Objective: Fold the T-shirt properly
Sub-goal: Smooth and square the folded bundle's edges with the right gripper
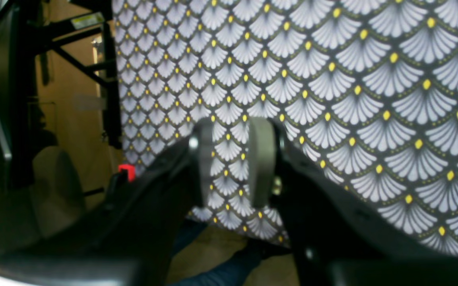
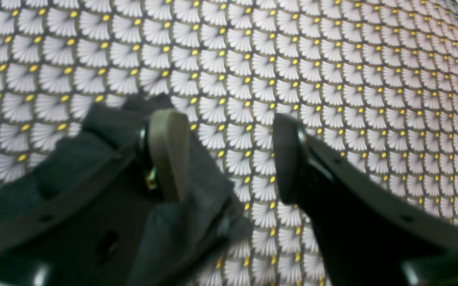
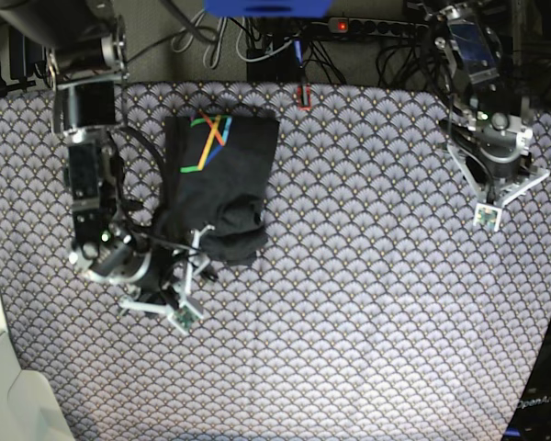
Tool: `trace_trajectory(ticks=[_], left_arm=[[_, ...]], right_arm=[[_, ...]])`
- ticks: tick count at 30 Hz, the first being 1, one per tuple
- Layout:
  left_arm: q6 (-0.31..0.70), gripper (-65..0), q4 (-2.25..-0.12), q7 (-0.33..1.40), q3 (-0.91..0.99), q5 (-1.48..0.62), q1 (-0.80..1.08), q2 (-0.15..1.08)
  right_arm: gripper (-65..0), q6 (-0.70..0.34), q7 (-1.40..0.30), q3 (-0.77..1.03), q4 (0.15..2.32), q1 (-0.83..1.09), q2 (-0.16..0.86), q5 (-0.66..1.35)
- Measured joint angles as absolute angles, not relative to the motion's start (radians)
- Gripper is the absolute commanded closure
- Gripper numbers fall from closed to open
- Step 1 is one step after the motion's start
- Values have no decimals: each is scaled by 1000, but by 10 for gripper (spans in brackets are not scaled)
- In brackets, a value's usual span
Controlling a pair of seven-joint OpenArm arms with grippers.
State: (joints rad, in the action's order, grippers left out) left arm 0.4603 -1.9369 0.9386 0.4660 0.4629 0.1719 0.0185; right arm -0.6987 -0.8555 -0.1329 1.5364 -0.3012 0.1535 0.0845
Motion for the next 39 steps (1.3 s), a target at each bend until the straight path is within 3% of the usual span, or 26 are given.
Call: trace_trajectory(ticks=[9, 21, 30, 32, 39], left_arm=[[460, -152, -1936, 938, 466, 463, 171, 16], [460, -152, -1937, 937, 469, 460, 184, 7], [460, -152, -1940, 936, 468, 460, 199, 11], [460, -152, -1940, 941, 469, 464, 201, 11], [460, -152, -1941, 938, 467, 463, 202, 10]], right_arm=[[-332, -699, -870, -138, 1647, -107, 104, 86], [-184, -699, -757, -232, 1365, -193, 72, 91], [-177, -699, -715, -271, 1165, -319, 48, 93], [-177, -699, -736, -270, 1211, -316, 54, 83], [-175, -687, -829, -259, 1677, -206, 133, 83]])
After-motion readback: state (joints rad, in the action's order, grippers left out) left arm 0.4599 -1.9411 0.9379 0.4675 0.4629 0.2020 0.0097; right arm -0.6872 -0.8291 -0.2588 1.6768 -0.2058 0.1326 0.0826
